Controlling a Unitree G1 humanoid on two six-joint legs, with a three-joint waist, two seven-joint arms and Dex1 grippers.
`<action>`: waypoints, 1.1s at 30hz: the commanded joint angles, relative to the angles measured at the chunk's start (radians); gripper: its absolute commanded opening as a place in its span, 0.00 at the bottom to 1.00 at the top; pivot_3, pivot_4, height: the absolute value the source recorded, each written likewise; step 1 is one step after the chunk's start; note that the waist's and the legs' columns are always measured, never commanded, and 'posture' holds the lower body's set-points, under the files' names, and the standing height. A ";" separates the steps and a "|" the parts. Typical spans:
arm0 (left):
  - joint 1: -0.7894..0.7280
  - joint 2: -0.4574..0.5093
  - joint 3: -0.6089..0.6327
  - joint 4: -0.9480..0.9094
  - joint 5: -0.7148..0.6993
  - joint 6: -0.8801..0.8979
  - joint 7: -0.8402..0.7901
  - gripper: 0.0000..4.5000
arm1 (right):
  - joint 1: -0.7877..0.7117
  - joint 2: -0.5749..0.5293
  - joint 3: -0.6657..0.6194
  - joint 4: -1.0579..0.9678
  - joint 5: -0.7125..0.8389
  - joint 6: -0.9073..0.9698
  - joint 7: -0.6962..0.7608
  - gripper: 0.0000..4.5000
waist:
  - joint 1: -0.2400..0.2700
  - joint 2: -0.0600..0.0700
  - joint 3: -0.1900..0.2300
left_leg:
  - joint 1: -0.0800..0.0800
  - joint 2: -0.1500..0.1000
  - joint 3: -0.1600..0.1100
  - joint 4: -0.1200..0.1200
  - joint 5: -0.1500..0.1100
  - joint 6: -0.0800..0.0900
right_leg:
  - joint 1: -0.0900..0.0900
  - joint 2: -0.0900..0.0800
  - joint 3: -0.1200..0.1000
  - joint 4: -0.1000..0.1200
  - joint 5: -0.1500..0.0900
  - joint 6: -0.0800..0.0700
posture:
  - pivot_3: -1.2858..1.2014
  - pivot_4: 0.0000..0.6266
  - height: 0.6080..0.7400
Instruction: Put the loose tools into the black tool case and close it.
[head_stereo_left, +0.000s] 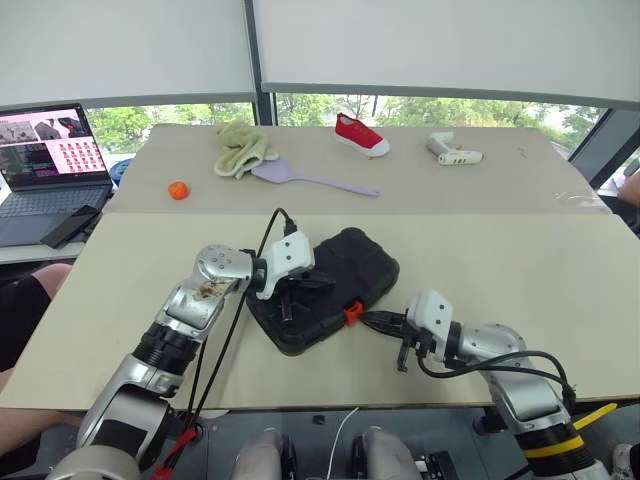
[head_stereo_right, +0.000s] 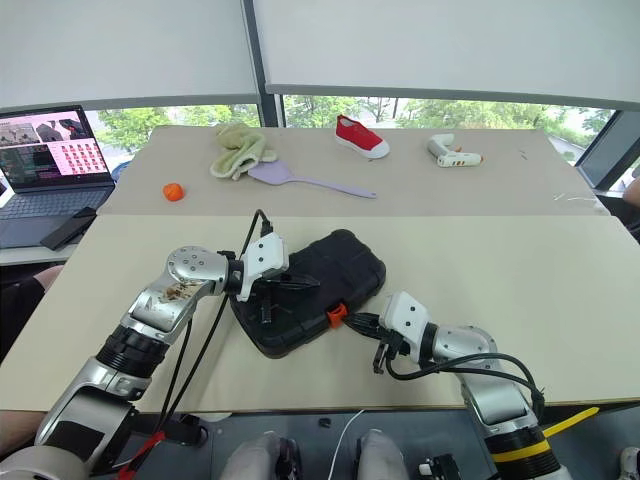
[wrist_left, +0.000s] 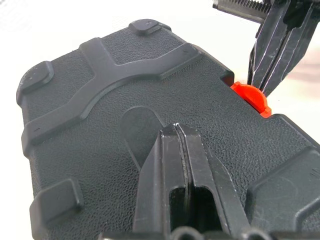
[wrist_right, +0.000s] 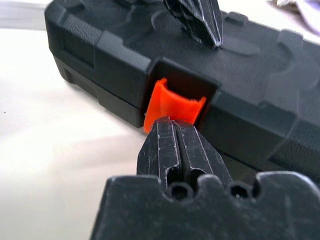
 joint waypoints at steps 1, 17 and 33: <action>0.074 0.028 -0.071 0.083 0.062 0.073 -0.017 0.00 | -0.047 0.024 0.026 -0.010 0.010 0.023 -0.002 0.01 | -0.001 0.000 0.000 | 0.000 0.000 0.000 0.000 0.000 0.000 | 0.000 0.000 0.000 0.000 0.000 0.000 | 0.52 0.24 1.00; 0.102 0.036 -0.052 0.086 0.058 0.069 -0.006 0.00 | -0.114 0.085 0.041 0.032 0.003 0.003 -0.017 0.01 | -0.007 0.000 -0.001 | 0.001 0.001 0.000 -0.005 0.002 -0.005 | -0.001 0.002 0.003 0.000 0.001 -0.004 | 0.52 0.24 1.00; 0.555 0.277 0.567 -0.168 -0.232 -0.141 -0.019 1.00 | 0.089 -0.188 -0.308 0.027 0.177 -0.147 0.176 0.85 | 0.001 0.003 0.007 | -0.005 0.001 -0.001 -0.013 0.004 -0.004 | -0.011 0.000 0.004 -0.002 -0.001 -0.006 | 0.52 0.24 1.00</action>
